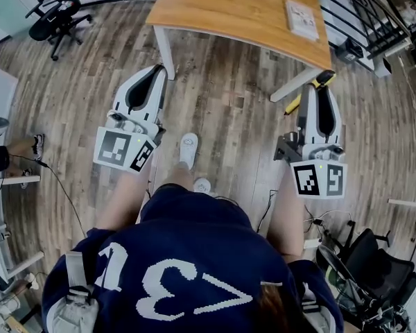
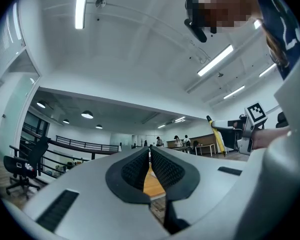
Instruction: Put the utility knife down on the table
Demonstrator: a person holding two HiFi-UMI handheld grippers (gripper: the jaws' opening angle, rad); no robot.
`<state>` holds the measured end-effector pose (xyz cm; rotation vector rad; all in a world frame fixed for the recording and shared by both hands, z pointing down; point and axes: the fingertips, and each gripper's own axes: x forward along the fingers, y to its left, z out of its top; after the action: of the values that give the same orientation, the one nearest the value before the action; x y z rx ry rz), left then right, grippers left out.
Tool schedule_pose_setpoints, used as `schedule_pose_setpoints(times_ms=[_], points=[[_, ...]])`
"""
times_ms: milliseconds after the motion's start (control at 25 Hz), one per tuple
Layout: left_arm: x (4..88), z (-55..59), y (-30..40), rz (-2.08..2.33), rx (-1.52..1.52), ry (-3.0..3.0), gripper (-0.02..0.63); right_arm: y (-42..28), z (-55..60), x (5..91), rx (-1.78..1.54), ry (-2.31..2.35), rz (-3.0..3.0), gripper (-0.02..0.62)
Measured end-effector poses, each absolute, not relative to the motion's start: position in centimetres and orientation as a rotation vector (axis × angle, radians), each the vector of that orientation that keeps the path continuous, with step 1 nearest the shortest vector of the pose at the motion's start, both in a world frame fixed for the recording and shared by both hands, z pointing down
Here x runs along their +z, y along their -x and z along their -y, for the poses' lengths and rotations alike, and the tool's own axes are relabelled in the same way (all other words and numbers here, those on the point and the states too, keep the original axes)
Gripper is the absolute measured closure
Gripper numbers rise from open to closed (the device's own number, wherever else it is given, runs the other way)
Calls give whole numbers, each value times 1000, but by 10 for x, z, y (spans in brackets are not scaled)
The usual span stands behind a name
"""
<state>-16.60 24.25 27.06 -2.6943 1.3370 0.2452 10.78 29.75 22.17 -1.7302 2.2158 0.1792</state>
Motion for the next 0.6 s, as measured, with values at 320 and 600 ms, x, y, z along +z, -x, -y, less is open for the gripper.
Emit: schedule_pose_setpoints(times_ms=[320,600], points=[[263,-138,156,-1321,264,2702,581,-117,-202,207,187,1746,-2184,466],[252,-33,159,-1263,276,2713,581,-114,-110,201,195,1781,-2136,466]])
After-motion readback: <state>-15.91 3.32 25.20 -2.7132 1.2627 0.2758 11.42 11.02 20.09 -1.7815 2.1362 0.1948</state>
